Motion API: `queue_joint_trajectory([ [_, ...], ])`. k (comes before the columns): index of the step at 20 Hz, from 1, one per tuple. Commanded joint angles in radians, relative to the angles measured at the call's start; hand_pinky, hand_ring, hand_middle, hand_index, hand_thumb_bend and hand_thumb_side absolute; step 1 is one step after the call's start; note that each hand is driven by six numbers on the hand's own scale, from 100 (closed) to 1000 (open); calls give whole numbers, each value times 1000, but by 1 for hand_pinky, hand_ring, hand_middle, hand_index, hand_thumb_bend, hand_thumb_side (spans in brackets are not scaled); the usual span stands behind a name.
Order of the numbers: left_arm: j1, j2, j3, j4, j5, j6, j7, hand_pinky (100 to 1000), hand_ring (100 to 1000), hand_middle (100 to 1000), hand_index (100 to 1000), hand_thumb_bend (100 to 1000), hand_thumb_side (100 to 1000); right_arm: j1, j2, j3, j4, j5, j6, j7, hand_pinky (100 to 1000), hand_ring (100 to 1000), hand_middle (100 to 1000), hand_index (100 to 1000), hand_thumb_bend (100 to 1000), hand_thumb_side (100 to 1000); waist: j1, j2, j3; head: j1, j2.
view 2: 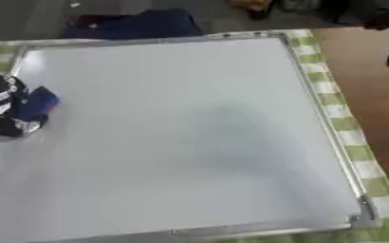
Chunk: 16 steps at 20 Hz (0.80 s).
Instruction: Wipe the whiteboard clean with a brush.
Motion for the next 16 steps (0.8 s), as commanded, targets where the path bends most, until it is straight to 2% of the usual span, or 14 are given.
queue_joint_trajectory([
  [1, -1, -21, -21, 9, 12, -19, -39, 666, 526, 303, 147, 212, 461, -10, -19, -13, -14, 2, 4, 1, 729, 583, 467, 263, 187, 958, -4, -13, -5, 2, 1],
  [8, 7, -37, -51, -17, 53, -49, -105, 657, 514, 291, 147, 200, 465, -7, -16, -15, -14, 0, 11, 0, 729, 582, 467, 263, 186, 957, -2, -19, -3, -1, 3],
  [16, 29, -50, -123, -94, 109, -96, -144, 651, 503, 282, 149, 186, 467, -3, -17, -18, -14, -3, 13, -3, 730, 583, 467, 264, 185, 957, -3, -26, 2, -7, -1],
])
